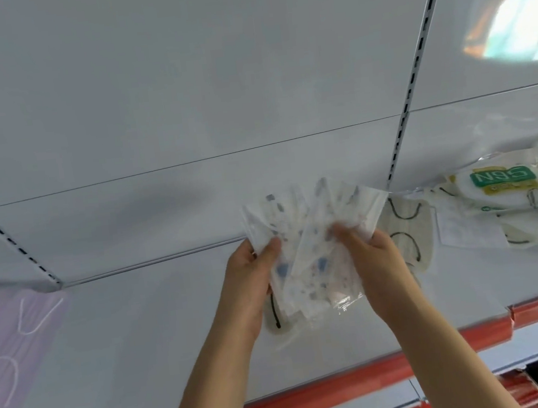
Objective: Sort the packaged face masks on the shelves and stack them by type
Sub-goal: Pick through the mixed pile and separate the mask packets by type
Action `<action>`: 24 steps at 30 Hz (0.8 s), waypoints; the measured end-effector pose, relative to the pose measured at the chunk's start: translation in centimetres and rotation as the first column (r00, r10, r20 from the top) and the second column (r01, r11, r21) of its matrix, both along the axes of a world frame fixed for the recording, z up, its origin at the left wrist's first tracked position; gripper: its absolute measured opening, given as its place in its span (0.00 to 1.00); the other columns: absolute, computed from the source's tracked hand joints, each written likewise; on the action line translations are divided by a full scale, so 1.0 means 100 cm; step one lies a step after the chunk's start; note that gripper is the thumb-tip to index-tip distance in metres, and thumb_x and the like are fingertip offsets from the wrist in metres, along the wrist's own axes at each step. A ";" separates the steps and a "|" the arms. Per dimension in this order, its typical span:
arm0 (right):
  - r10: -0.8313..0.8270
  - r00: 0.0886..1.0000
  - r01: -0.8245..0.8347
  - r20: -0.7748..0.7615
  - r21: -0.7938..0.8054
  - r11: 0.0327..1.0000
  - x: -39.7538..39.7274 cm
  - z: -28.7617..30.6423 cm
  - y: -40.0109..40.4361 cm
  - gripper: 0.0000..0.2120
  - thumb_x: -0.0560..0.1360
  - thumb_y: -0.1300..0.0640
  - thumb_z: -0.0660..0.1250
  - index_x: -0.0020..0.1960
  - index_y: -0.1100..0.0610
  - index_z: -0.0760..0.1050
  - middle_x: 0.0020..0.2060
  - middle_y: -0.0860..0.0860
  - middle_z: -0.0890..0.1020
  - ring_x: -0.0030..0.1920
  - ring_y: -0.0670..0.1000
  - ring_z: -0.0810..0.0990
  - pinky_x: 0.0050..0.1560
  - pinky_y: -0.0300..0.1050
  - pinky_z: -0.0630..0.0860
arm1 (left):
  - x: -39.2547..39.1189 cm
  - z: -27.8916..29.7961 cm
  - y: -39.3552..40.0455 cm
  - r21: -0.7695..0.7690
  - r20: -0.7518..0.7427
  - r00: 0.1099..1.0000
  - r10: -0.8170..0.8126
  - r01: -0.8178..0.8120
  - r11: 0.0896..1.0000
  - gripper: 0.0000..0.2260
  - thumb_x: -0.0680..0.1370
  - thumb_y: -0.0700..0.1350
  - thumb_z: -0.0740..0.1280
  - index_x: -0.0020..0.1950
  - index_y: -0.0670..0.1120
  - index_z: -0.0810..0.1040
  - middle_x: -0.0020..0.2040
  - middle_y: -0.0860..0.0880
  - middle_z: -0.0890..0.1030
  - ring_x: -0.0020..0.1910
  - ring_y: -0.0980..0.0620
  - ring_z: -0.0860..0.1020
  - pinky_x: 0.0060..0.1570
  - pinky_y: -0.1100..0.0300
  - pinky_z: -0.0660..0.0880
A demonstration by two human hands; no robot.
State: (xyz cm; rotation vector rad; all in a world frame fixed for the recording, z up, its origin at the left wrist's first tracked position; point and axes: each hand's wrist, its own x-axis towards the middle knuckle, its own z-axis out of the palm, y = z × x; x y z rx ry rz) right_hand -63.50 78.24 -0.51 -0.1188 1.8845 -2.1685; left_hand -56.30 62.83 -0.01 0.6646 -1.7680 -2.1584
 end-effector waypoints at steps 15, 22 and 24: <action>-0.158 0.925 0.295 -0.346 0.394 0.870 -0.031 -0.021 0.052 0.15 0.82 0.46 0.61 0.50 0.58 0.76 0.44 0.50 0.79 0.42 0.48 0.78 0.47 0.49 0.75 | -0.032 -0.034 0.035 0.005 0.079 0.992 -0.097 0.097 0.995 0.07 0.80 0.45 0.70 0.56 0.47 0.84 0.50 0.47 0.88 0.50 0.43 0.86 0.60 0.40 0.78; 0.072 0.958 0.251 -0.278 0.931 0.264 -0.120 -0.051 0.189 0.33 0.73 0.36 0.69 0.73 0.51 0.70 0.73 0.49 0.70 0.72 0.55 0.64 0.69 0.50 0.64 | -0.072 -0.030 0.079 0.091 0.092 0.990 -0.107 0.099 0.991 0.07 0.80 0.44 0.69 0.57 0.46 0.83 0.49 0.46 0.88 0.49 0.44 0.85 0.49 0.51 0.79; 0.083 0.940 0.294 -0.331 0.908 0.298 -0.133 -0.054 0.196 0.24 0.74 0.40 0.70 0.66 0.50 0.77 0.66 0.46 0.77 0.68 0.52 0.68 0.66 0.47 0.64 | -0.086 -0.024 0.091 0.052 0.086 0.991 -0.104 0.100 0.994 0.05 0.80 0.45 0.69 0.55 0.48 0.83 0.47 0.47 0.88 0.45 0.46 0.86 0.46 0.52 0.79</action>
